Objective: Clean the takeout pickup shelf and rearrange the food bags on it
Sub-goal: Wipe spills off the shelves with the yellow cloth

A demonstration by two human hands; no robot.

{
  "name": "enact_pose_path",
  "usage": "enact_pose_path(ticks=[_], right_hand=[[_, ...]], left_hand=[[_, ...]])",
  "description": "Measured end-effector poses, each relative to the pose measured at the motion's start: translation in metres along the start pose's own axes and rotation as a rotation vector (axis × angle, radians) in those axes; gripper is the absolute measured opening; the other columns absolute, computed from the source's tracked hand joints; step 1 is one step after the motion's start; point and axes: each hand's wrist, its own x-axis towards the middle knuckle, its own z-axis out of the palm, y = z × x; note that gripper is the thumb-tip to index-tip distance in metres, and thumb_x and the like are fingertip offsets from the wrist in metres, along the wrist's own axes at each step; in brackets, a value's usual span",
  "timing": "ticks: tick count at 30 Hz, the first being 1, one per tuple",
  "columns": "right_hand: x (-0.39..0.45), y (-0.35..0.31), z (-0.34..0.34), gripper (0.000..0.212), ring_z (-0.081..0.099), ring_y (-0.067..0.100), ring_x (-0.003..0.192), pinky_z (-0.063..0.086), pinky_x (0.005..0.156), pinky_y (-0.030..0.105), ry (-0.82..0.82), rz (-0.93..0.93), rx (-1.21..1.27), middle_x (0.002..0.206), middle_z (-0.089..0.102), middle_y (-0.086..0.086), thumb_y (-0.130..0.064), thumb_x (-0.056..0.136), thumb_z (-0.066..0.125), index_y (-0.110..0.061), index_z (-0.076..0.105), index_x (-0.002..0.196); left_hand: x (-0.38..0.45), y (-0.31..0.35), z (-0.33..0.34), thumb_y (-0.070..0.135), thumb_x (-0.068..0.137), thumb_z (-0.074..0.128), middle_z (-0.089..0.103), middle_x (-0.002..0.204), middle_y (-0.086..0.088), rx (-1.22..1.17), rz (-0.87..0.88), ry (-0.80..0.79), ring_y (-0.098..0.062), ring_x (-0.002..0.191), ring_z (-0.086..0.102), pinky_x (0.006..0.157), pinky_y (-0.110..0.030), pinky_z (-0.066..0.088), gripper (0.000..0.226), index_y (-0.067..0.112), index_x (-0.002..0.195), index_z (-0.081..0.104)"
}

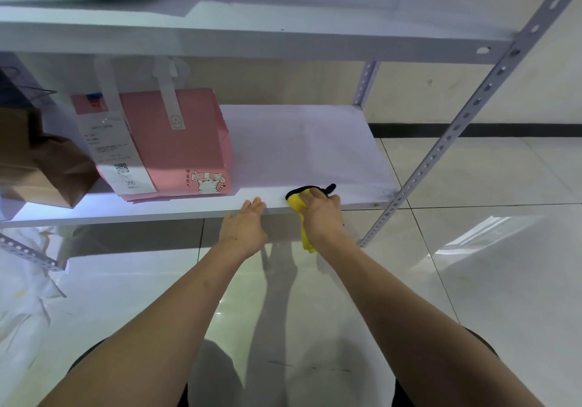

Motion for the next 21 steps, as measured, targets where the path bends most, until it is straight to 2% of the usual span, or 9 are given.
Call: enact_pose_path(ticks=[2,6,9,10,13,15,18,21], right_hand=[[-0.003,-0.009,0.003,0.04,0.043,0.028,0.096,0.031,0.084,0.033,0.033,0.007,0.091,0.136,0.053,0.0,-0.009,0.093,0.059,-0.02,0.06,0.132],[-0.021,-0.022,-0.016,0.036,0.052,0.036,0.109,0.04,0.092,0.034,-0.041,0.023,0.304,0.136,0.058,0.006,-0.007,0.092,0.06,-0.013,0.066,0.127],[-0.047,-0.035,-0.045,0.022,0.063,0.038,0.102,0.05,0.089,0.036,-0.055,0.084,0.527,0.114,0.067,0.012,-0.008,0.093,0.054,-0.012,0.072,0.106],[-0.056,-0.04,-0.056,0.021,0.064,0.036,0.102,0.051,0.088,0.035,-0.072,0.105,0.576,0.112,0.068,0.012,-0.01,0.095,0.055,-0.012,0.073,0.107],[-0.082,-0.049,-0.095,0.029,0.065,0.03,0.109,0.052,0.092,0.034,-0.093,0.158,0.667,0.125,0.066,0.007,-0.017,0.1,0.058,-0.019,0.071,0.125],[-0.101,-0.053,-0.125,0.03,0.065,0.029,0.11,0.049,0.09,0.03,-0.083,0.146,0.657,0.128,0.067,0.006,-0.018,0.1,0.06,-0.02,0.07,0.129],[-0.131,-0.06,-0.179,0.028,0.066,0.03,0.107,0.046,0.086,0.029,-0.048,0.137,0.666,0.124,0.07,0.007,-0.02,0.099,0.064,-0.018,0.072,0.126],[-0.162,-0.07,-0.241,0.024,0.066,0.028,0.103,0.048,0.085,0.029,-0.012,0.135,0.694,0.118,0.072,0.002,-0.024,0.098,0.067,-0.021,0.075,0.12]], left_hand=[[-0.004,0.003,-0.001,-0.002,0.084,0.049,0.03,0.164,0.0,-0.045,-0.007,0.002,-0.028,0.141,0.045,0.111,-0.042,0.039,0.073,0.018,0.154,0.038],[-0.026,0.006,-0.012,0.005,0.089,0.047,0.048,0.152,-0.004,-0.162,-0.091,0.004,-0.03,0.133,0.052,0.102,-0.045,0.048,0.067,0.022,0.154,0.04],[-0.053,0.007,-0.034,0.01,0.092,0.046,0.057,0.144,-0.006,-0.214,-0.139,0.014,-0.032,0.122,0.059,0.091,-0.045,0.055,0.061,0.026,0.151,0.045],[-0.064,0.008,-0.044,0.011,0.093,0.046,0.057,0.143,-0.006,-0.225,-0.158,0.003,-0.032,0.122,0.059,0.09,-0.043,0.055,0.06,0.026,0.151,0.045],[-0.1,0.019,-0.076,0.015,0.096,0.045,0.058,0.144,-0.007,-0.238,-0.228,-0.06,-0.032,0.126,0.057,0.093,-0.04,0.051,0.056,0.025,0.151,0.046],[-0.125,0.032,-0.099,0.018,0.098,0.045,0.06,0.142,-0.006,-0.255,-0.258,-0.076,-0.031,0.124,0.058,0.095,-0.04,0.052,0.05,0.025,0.147,0.05],[-0.165,0.057,-0.14,0.02,0.099,0.046,0.06,0.142,-0.003,-0.292,-0.276,-0.086,-0.028,0.124,0.059,0.097,-0.038,0.051,0.046,0.027,0.144,0.053],[-0.207,0.086,-0.191,0.019,0.1,0.046,0.062,0.139,-0.001,-0.292,-0.266,-0.085,-0.027,0.119,0.061,0.088,-0.035,0.049,0.043,0.027,0.142,0.054]])
